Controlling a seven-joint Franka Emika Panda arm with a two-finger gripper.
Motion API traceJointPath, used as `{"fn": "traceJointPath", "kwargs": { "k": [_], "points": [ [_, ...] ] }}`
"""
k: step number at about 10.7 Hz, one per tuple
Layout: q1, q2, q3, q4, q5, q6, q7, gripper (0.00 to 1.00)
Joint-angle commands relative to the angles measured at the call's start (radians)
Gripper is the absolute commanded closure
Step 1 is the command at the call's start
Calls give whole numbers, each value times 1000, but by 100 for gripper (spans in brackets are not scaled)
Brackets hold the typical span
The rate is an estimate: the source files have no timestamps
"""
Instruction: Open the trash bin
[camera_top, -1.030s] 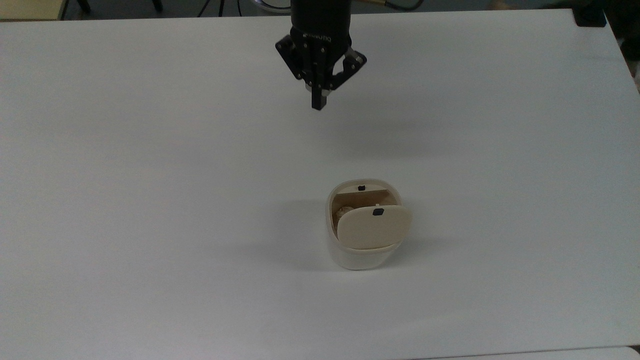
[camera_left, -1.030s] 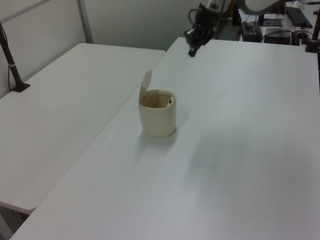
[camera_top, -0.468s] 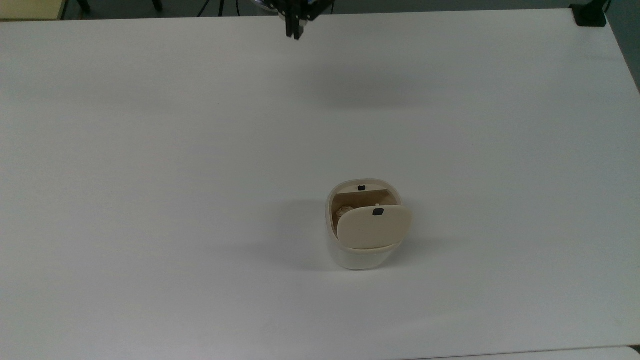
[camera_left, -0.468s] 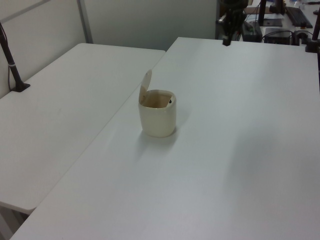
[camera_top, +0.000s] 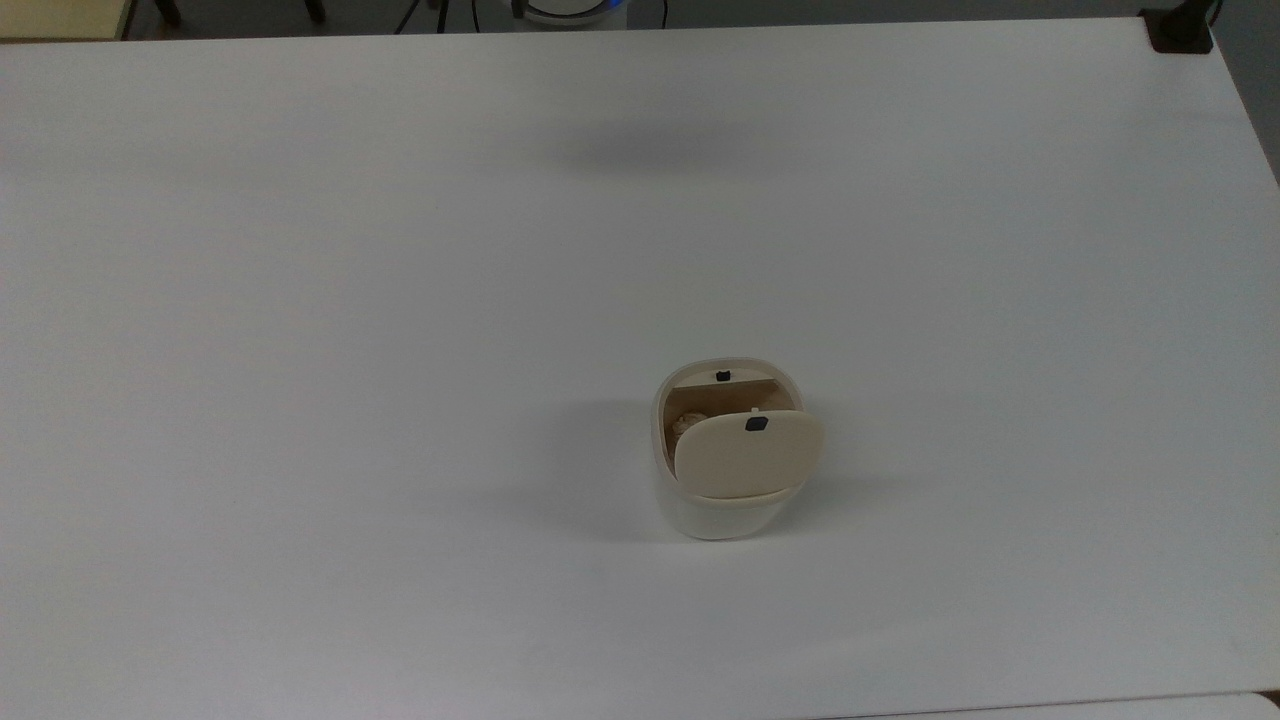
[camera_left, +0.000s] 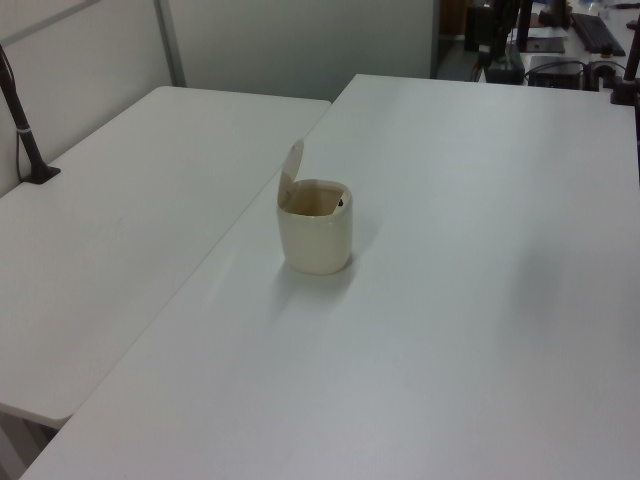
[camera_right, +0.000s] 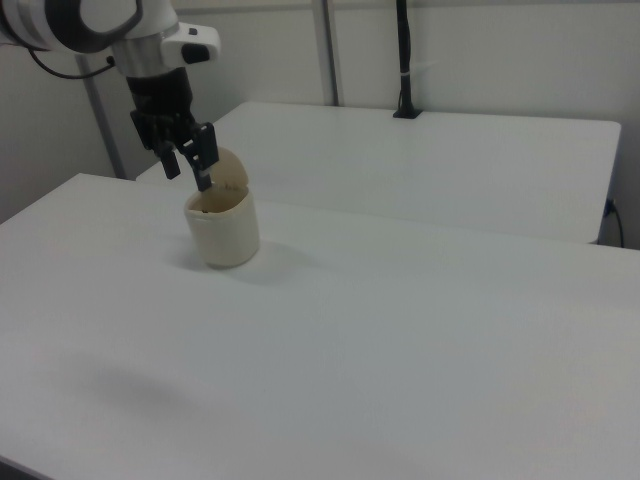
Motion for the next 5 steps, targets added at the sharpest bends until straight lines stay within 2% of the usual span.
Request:
{"fn": "traceJointPath", "kwargs": {
  "k": [1, 3, 5],
  "points": [
    [13, 30, -14, 22, 7, 18, -40, 0],
    [145, 50, -156, 30, 14, 37, -29, 0],
    [173, 72, -182, 60, 7, 34, -38, 0]
  ]
}}
